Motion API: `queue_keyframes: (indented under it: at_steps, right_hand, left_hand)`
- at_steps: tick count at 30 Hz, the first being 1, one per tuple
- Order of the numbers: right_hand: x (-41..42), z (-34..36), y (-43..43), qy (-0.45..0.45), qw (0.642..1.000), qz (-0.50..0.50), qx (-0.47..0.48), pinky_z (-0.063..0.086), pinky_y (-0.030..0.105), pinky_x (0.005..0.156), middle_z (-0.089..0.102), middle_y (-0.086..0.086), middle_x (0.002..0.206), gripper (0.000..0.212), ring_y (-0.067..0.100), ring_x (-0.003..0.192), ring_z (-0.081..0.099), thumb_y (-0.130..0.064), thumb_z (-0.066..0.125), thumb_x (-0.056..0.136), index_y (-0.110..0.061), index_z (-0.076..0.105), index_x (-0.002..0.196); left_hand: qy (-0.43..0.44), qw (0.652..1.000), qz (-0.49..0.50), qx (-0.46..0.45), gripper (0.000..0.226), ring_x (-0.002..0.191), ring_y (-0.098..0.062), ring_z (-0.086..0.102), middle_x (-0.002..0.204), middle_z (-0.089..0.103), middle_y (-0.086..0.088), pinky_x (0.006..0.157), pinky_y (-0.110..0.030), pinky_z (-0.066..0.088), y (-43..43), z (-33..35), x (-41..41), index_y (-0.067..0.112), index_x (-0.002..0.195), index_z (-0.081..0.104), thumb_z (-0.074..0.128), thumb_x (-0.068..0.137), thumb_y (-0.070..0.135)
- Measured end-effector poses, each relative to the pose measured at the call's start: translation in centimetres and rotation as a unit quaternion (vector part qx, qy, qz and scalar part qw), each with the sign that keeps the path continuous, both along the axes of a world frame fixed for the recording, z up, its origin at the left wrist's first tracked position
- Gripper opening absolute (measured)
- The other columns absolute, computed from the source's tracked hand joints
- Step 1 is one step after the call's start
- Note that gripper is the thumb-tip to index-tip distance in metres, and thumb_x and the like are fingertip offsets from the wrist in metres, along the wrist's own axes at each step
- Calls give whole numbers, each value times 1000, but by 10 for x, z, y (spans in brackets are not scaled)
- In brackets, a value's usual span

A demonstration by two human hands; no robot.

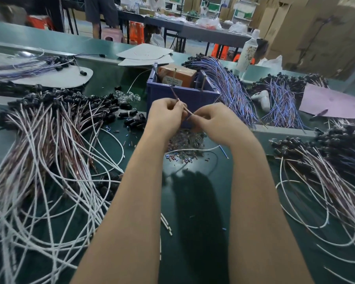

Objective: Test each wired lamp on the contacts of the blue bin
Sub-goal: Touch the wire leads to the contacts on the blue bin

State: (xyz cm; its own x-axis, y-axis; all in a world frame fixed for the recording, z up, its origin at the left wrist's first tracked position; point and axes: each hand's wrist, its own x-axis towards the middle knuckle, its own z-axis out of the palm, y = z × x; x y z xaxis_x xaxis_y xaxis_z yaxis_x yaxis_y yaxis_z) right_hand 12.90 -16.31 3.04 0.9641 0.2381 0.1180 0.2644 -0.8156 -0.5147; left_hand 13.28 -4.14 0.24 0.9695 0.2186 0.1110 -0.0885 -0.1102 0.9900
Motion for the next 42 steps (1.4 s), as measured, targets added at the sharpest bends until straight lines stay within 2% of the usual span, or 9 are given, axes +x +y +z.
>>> queue_keyframes:
  at_steps: [4,8,11,14,16,19,23,28,42]
  right_hand:
    - [12,-16,3,-15,989,-32,141,48,31,68,63,-2,60,22,14,60,58,-18,48,97,-10,68,90]
    - [22,-31,9,0,941,-103,322,40,20,47,56,-1,57,18,6,40,50,-13,42,99,-8,59,101]
    - [26,-37,12,-8,921,-120,370,38,21,46,56,0,58,13,4,35,43,-13,43,100,-12,55,95]
    - [30,-39,10,-39,922,-136,361,40,30,58,59,0,60,22,7,45,45,-15,44,99,-18,55,81]
    - [32,-39,9,-73,930,-153,326,41,31,64,59,-2,61,28,11,54,47,-17,44,99,-13,60,76]
    - [34,-39,11,-111,938,-157,290,41,27,66,57,-6,60,28,12,62,51,-16,43,99,-5,65,88]
    - [32,-39,17,-119,943,-131,282,38,19,70,58,-10,65,20,9,74,57,-13,45,98,-11,55,115]
    - [30,-39,17,-117,940,-129,292,42,22,76,60,-9,66,22,10,79,59,-13,47,97,-11,53,118]
    - [29,-39,15,-113,943,-128,286,38,21,70,61,-9,64,19,1,65,53,-11,47,96,-16,56,111]
  left_hand:
    - [12,975,110,193,19,90,-23,61,94,70,-6,79,-30,46,1,-2,4,14,95,68,51,95,21]
    - [3,967,156,199,20,98,-26,63,102,70,-10,85,-32,48,0,-3,9,10,106,65,49,96,18]
    - [-11,970,166,177,24,100,-24,62,104,69,-10,82,-28,44,-6,-6,11,11,119,55,49,96,15]
    - [-29,970,165,176,24,96,-23,63,101,70,-10,78,-26,43,-9,-9,12,12,119,56,47,97,13]
    - [-33,969,170,177,25,96,-23,64,101,70,-10,79,-25,43,-9,-11,13,12,119,57,47,97,13]
    - [-40,970,173,168,27,97,-23,64,103,70,-10,83,-28,46,-8,-12,14,11,122,57,46,97,12]
    - [-43,970,170,168,28,97,-21,64,105,70,-9,79,-21,42,-9,-14,15,12,123,57,47,97,13]
    - [-46,970,167,167,29,97,-19,64,105,70,-7,77,-17,40,-10,-15,16,12,124,57,47,97,14]
    - [-47,972,156,168,29,97,-18,64,105,70,-7,74,-14,36,-9,-17,18,13,124,58,47,97,14]
